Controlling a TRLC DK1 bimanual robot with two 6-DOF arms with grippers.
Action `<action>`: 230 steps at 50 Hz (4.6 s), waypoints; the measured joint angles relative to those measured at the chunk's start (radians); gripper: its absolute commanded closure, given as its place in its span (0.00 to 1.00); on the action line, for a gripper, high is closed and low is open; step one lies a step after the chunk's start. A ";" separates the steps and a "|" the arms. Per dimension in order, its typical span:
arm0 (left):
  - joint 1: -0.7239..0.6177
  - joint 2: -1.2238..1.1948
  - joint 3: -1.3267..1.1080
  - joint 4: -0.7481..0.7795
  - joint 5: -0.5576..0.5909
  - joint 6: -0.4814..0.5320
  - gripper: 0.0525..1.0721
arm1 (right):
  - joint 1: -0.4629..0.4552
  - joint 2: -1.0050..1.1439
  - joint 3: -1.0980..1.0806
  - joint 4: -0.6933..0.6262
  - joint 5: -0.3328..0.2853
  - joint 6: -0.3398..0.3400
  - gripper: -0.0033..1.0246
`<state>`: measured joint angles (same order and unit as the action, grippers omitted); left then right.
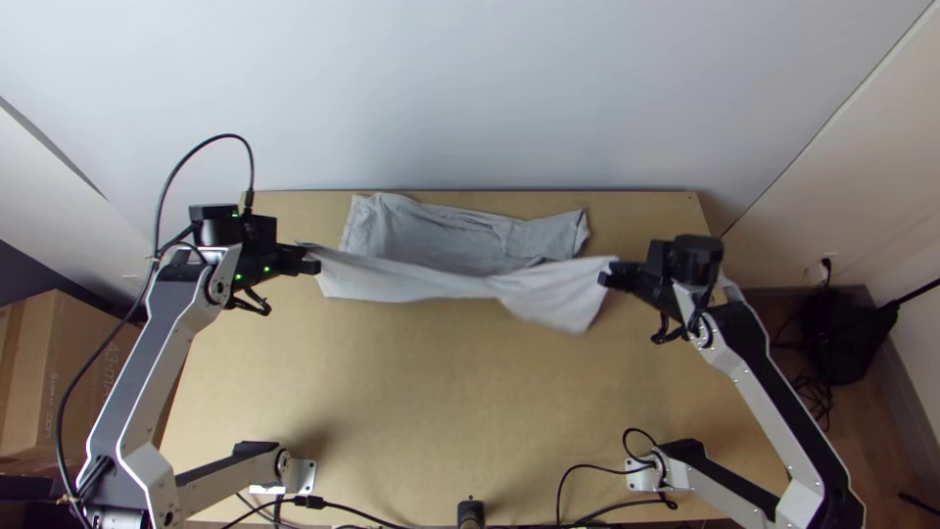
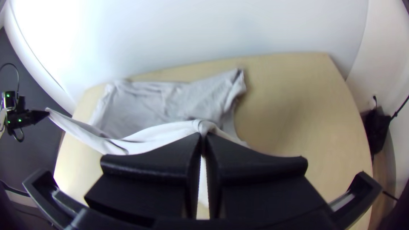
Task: Fold the t-shirt
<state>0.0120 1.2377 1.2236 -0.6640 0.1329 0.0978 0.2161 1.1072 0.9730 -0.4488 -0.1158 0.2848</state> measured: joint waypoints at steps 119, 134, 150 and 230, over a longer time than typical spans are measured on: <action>0.023 -0.446 -0.649 0.476 -0.132 -0.210 0.98 | 0.138 -0.248 -0.425 0.476 0.034 0.124 0.97; 0.016 0.036 -0.591 0.747 -0.120 -0.241 0.98 | 0.081 0.245 -0.322 0.624 0.032 0.128 0.97; 0.017 0.445 -0.304 0.806 -0.068 -0.253 0.98 | -0.002 0.574 -0.056 0.633 0.029 0.127 0.97; 0.014 0.785 0.434 0.402 -0.027 -0.270 0.98 | -0.108 1.054 0.758 0.144 0.003 0.089 0.97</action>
<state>0.0261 2.0224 1.6573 -0.2623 0.1055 -0.1719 0.1078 2.1609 1.7309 -0.3050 -0.1131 0.3737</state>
